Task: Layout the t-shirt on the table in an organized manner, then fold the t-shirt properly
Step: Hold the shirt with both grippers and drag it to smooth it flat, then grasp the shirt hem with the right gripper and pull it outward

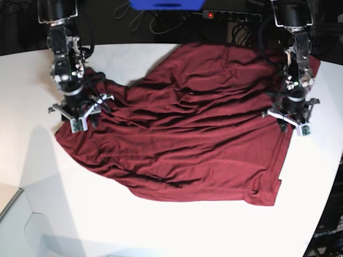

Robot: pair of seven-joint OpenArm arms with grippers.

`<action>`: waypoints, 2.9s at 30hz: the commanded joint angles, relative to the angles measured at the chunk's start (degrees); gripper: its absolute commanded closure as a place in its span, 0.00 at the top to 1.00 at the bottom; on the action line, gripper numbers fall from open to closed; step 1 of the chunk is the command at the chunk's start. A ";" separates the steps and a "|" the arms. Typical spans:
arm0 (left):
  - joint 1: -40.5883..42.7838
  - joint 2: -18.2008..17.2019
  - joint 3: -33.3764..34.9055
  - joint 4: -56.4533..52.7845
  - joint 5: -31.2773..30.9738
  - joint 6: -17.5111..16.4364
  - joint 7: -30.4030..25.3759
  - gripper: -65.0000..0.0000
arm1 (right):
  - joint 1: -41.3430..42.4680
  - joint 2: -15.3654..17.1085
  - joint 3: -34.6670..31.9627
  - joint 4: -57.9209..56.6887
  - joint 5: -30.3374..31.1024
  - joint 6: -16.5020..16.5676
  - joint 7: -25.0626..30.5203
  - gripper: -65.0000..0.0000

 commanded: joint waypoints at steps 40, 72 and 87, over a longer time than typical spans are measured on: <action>-5.37 -2.44 -0.26 -9.30 0.23 0.10 -1.62 0.31 | -0.42 1.75 0.26 1.01 0.01 -0.21 1.64 0.42; -20.49 -3.41 0.10 -32.59 0.58 -0.08 -10.33 0.31 | 31.93 -1.41 0.17 -31.70 0.01 12.28 -5.48 0.42; -19.44 -3.49 0.10 -32.33 0.58 -0.08 -10.33 0.31 | 34.83 3.34 0.52 -29.06 0.01 11.84 1.37 0.42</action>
